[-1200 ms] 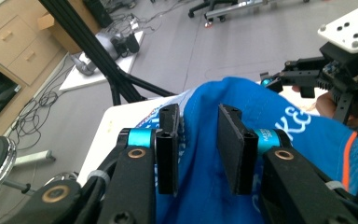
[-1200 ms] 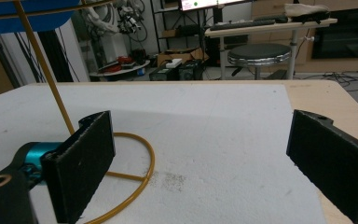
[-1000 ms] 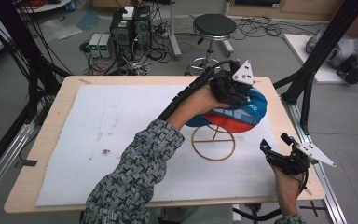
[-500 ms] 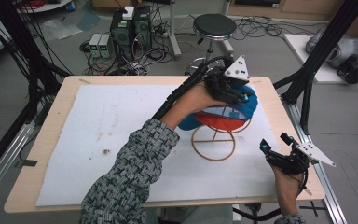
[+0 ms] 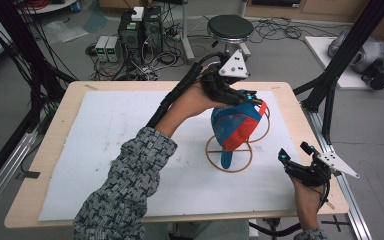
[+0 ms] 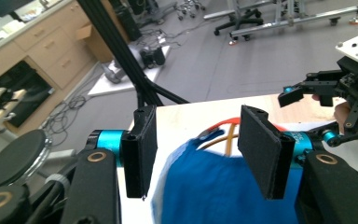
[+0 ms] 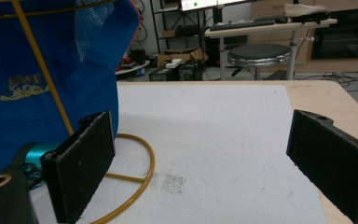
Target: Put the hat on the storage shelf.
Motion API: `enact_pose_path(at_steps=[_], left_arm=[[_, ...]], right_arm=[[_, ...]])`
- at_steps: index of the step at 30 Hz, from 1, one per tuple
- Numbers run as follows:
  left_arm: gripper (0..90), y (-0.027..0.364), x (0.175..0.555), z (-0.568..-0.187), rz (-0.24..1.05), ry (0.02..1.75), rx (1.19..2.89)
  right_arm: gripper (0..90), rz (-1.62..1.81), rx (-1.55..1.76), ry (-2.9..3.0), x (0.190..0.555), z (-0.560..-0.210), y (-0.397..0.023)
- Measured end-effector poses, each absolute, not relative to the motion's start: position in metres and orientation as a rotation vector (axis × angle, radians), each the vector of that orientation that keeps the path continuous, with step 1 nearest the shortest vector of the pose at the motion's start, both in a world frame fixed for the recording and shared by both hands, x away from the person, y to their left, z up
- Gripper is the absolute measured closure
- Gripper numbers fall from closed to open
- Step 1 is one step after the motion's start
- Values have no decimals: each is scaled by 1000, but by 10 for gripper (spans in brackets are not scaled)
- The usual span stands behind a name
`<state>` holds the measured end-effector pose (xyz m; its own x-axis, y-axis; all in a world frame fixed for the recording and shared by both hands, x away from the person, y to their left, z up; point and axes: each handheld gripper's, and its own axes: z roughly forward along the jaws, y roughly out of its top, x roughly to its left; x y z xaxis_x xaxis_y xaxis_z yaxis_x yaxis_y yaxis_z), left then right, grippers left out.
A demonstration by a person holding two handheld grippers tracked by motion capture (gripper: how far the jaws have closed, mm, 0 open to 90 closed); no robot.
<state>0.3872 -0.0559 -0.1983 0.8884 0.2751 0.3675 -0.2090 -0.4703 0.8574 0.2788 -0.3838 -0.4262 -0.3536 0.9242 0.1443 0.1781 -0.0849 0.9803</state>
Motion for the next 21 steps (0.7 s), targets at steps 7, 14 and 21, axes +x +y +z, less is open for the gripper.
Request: enact_pose_path(at_steps=[7,14,21], left_arm=[[461,-19,387,-191,611,99,1962],[458,28,385,-187,657,182,1921],[451,76,381,-190,694,267,1885]], right_arm=[[67,1501,1220,1546,280,-426,-385],[67,1502,1218,1552,284,-426,-382],[67,1500,1217,1566,287,-427,-378]])
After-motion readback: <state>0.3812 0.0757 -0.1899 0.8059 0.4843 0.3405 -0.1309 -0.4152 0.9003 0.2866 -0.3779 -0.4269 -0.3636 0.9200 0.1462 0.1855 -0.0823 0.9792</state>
